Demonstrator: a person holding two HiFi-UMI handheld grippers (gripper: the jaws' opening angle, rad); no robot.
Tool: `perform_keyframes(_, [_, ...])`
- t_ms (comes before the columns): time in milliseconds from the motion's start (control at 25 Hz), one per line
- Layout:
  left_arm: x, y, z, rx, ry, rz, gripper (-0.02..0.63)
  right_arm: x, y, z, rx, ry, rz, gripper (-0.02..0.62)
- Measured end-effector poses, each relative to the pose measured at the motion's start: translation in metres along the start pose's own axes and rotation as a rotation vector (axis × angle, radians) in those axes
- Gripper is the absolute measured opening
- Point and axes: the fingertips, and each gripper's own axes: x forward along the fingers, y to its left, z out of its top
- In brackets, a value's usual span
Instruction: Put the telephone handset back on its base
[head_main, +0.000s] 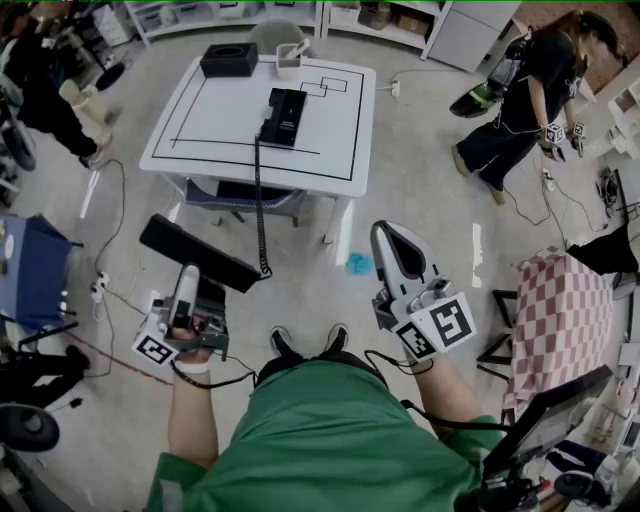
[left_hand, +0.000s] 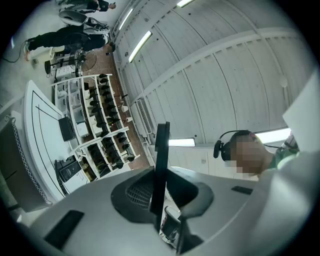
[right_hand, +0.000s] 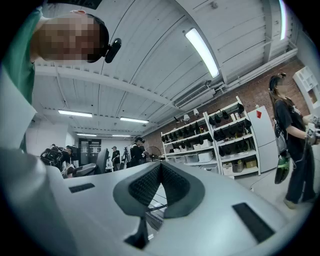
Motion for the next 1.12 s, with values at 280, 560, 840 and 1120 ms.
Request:
perform_keyframes(280, [-0.005,-0.005,-0.001,-0.030,0.004,0.006,0.083,-0.011,0.007,-0.002,0.019,0.030,-0.030,0.015])
perform_keyframes(560, [-0.005,-0.008,0.003,-0.007,0.039,0.006,0.083,-0.007,0.009,-0.005,0.042,0.019,-0.040,0.015])
perform_keyframes(840, [-0.029,0.000,0.032,0.015,0.097,0.005,0.083,0.006,0.045,-0.006,0.060,-0.007,-0.090,0.015])
perform_keyframes(1120, [-0.026,0.006,0.053,-0.057,0.091,-0.037,0.083,0.020,0.064,-0.009,0.058,0.005,-0.133,0.015])
